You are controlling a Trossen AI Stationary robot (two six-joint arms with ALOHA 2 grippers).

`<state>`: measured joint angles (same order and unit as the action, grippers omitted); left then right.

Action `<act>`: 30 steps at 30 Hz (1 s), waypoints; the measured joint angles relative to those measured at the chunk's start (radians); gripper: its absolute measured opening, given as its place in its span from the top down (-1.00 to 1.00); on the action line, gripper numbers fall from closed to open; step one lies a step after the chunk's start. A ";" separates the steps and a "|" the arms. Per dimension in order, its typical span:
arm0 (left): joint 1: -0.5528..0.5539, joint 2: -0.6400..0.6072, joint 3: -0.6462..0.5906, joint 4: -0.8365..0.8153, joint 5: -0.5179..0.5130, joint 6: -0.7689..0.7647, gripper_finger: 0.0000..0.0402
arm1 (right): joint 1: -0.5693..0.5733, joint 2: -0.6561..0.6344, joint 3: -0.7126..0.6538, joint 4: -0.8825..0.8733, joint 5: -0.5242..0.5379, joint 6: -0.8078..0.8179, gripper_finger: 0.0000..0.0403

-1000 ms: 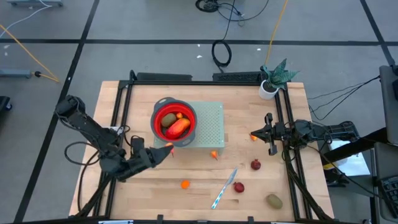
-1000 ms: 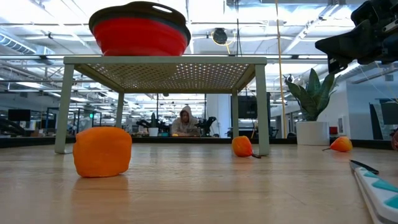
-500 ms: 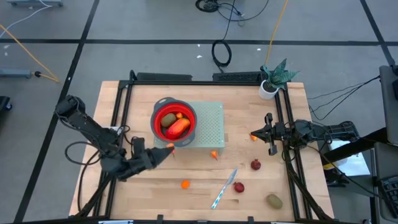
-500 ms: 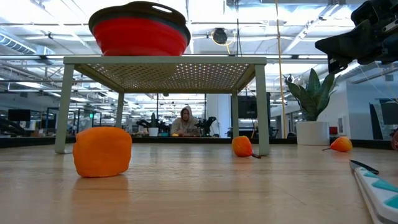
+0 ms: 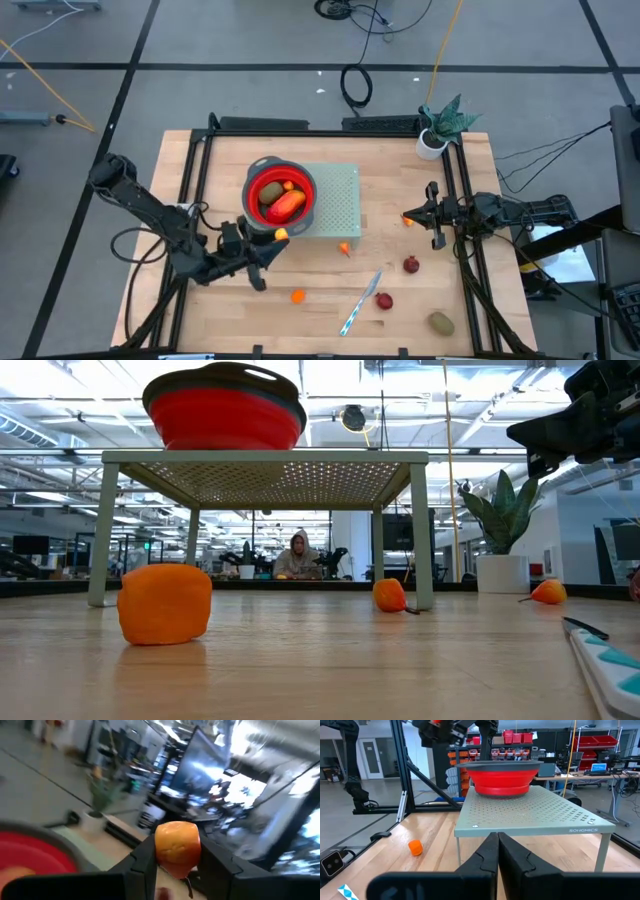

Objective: Pick & Place Fruit
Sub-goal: Put the orange pear into the red strainer bowl on the shelf

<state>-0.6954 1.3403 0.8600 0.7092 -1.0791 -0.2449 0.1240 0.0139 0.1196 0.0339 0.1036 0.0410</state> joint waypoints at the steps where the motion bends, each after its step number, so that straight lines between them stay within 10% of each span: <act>1: 0.007 0.000 0.000 -0.007 -0.011 0.041 0.44 | 0.000 0.000 0.000 0.000 0.000 0.000 1.00; 15: 0.177 0.000 0.145 -0.218 -0.135 0.552 0.44 | 0.000 0.000 0.000 0.000 0.000 0.000 1.00; 30: 0.514 0.000 0.523 -1.227 0.275 0.164 0.44 | 0.000 0.000 0.000 0.000 0.000 0.000 1.00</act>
<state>-0.1811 1.3407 1.3833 -0.5181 -0.8038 -0.0808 0.1242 0.0139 0.1196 0.0338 0.1036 0.0406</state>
